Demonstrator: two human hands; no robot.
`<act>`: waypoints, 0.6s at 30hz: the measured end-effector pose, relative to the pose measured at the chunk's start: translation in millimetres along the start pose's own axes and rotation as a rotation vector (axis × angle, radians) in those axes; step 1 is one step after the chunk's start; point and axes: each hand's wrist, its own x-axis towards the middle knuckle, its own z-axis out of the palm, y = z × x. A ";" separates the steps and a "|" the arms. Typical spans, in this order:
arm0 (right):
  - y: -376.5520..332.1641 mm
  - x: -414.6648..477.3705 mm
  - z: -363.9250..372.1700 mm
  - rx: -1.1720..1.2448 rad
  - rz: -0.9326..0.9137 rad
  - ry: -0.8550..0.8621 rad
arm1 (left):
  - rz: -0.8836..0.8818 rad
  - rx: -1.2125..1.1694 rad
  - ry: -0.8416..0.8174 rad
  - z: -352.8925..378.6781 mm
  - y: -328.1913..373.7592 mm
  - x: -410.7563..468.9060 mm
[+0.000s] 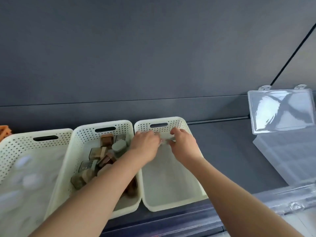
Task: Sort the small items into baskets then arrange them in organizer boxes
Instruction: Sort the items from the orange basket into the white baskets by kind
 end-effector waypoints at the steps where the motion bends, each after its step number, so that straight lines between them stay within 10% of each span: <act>1: 3.8 3.1 3.6 -0.086 -0.044 -0.056 | 0.013 0.091 -0.064 -0.2 2.3 -0.5; 7: 18.3 5.1 8.9 -0.287 -0.163 -0.277 | 0.015 0.281 -0.189 -0.6 13.4 -8.4; 18: -0.7 -2.3 -11.7 -0.161 -0.409 -0.181 | -0.222 0.067 0.193 -26.4 3.1 -67.3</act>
